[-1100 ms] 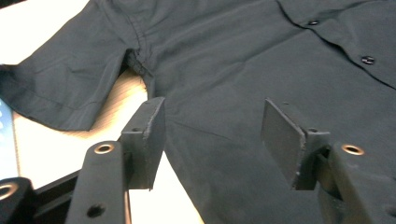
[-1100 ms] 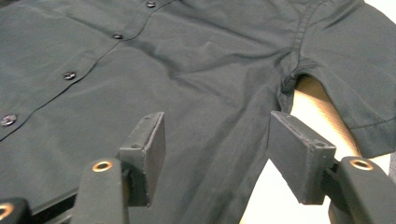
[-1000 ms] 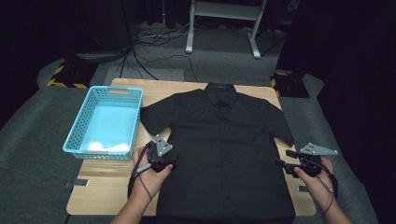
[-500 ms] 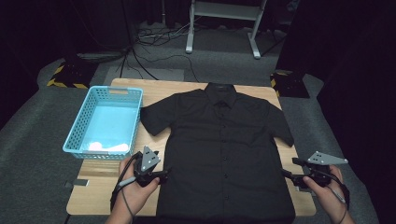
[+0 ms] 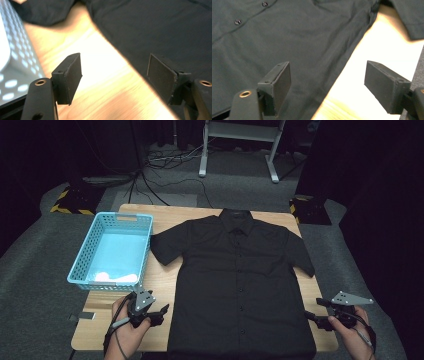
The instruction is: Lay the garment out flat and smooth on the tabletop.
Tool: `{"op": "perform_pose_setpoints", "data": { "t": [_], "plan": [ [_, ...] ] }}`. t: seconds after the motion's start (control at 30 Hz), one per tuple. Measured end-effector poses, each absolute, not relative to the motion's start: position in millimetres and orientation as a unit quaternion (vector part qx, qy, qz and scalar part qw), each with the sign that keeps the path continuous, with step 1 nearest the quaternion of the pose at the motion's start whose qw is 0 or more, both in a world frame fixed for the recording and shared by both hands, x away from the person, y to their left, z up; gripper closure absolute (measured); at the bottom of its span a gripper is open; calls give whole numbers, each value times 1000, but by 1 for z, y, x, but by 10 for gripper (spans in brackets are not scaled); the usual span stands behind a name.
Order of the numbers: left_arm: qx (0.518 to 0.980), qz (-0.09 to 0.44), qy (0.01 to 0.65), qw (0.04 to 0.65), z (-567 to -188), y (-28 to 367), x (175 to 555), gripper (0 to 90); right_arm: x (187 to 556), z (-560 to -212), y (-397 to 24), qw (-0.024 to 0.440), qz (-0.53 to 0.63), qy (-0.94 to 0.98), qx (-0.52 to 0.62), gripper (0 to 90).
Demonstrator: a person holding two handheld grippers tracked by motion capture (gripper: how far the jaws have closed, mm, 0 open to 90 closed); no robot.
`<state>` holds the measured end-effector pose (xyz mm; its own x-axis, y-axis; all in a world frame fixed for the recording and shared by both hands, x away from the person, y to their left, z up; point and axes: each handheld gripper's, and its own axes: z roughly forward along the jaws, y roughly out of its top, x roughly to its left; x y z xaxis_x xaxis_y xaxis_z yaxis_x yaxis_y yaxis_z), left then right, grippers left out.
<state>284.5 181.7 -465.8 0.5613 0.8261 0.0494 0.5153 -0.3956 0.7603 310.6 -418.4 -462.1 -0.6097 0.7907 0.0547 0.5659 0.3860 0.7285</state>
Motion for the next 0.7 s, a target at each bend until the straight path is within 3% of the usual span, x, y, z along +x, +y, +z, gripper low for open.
{"op": "perform_pose_setpoints", "data": {
  "t": [0.43,0.7],
  "plan": [
    [809,212,447,318,-499,207,287,264,309,-496,-414,143,342,831,415,188],
    [794,193,466,339,-504,213,289,234,304,-503,-411,176,356,820,412,143]
  ]
}}
